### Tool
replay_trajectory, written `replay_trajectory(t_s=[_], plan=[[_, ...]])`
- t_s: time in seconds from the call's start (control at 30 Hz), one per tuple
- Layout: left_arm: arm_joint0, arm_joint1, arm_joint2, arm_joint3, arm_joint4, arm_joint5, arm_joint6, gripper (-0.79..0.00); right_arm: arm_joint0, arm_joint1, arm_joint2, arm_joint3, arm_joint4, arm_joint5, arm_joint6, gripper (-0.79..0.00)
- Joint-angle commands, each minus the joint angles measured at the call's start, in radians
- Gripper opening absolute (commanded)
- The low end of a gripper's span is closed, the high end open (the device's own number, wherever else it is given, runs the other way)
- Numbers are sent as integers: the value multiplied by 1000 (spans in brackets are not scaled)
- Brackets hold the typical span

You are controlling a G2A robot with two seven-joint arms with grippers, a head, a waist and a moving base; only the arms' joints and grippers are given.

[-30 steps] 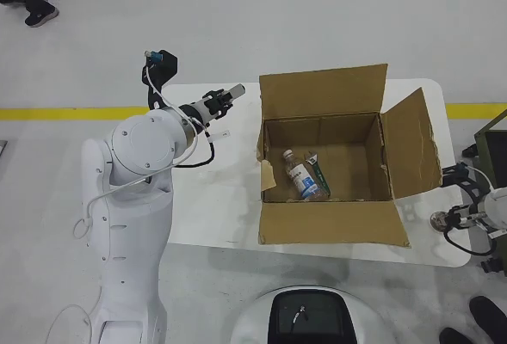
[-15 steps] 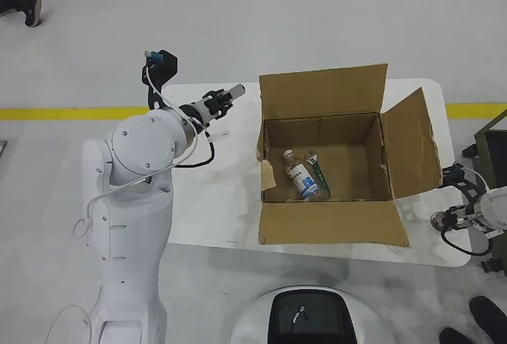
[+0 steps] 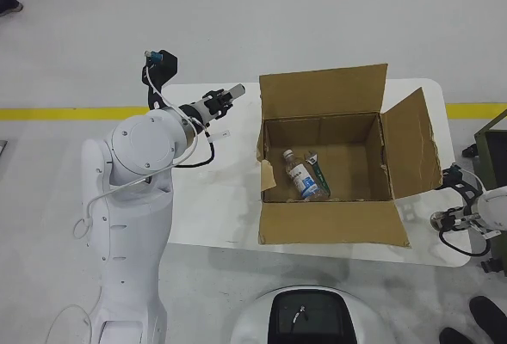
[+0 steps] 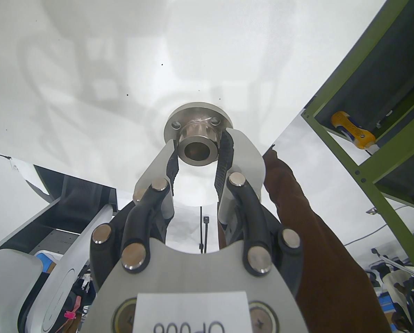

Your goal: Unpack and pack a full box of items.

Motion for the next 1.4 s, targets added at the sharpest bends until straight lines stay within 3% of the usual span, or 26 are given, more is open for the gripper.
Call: replay_trajectory(t_s=[0.0,0.13,0.17,0.2,0.27,0.57,0.8,1.0,1.17,1.3,1.37], plan=[[0,0,0,0,0,0,0,0,1,1,-1,0,-1,0,1,-517],[0,0,0,0,0,0,0,0,4,1,-7,7,-6,1,-4,-566],[0,0,0,0,0,0,0,0,4,1,-8,8,-6,3,-5,-603],[0,0,0,0,0,0,0,0,5,1,-9,8,-6,4,-5,-711],[0,0,0,0,0,0,0,0,5,1,-11,8,-6,8,-6,-785],[0,0,0,0,0,0,0,0,23,7,48,-15,57,28,-12,-785],[0,0,0,0,0,0,0,0,96,25,241,-81,246,44,-6,-785],[0,0,0,0,0,0,0,0,187,34,403,-120,476,43,-108,-785],[0,0,0,0,0,0,0,0,247,34,383,-136,696,11,-123,-785],[0,0,0,0,0,0,0,0,293,26,287,-137,852,7,-152,-785],[0,0,0,0,0,0,0,0,318,24,226,-154,847,10,-164,-785]])
